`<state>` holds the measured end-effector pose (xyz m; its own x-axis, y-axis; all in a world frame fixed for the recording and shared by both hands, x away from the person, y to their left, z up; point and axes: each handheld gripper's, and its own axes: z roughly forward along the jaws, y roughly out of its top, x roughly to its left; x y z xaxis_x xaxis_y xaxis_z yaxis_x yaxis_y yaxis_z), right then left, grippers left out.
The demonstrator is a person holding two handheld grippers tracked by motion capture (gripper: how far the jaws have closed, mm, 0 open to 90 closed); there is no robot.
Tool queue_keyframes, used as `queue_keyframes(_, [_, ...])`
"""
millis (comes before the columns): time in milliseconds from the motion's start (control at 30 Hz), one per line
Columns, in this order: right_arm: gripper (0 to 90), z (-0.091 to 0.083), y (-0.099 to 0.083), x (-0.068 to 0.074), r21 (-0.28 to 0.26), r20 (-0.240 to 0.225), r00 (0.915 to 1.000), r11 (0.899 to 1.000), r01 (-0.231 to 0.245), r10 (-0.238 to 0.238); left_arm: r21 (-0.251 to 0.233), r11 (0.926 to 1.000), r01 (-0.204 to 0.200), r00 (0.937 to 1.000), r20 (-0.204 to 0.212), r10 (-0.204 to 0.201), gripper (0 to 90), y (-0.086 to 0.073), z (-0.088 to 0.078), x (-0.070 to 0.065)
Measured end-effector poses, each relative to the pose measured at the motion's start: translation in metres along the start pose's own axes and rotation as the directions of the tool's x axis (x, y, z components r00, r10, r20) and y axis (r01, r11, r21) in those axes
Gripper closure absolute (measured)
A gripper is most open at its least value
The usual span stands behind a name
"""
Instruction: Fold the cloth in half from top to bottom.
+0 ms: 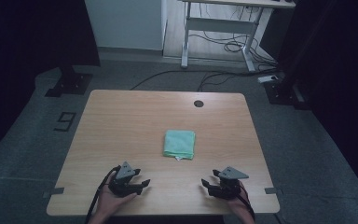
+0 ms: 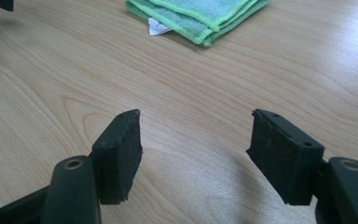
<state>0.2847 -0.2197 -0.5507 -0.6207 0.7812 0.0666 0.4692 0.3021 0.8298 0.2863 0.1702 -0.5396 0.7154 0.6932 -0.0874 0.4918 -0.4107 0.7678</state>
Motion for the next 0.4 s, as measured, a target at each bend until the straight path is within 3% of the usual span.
queue_keyframes(400, [32.6, 0.0, 0.0015, -0.0001, -0.004, -0.001, 1.0, 1.0, -0.003, 0.003, -0.02, 0.9998, 0.007, 0.9999, -0.008, -0.007, 36.0, 0.0015, -0.0042, 0.0001])
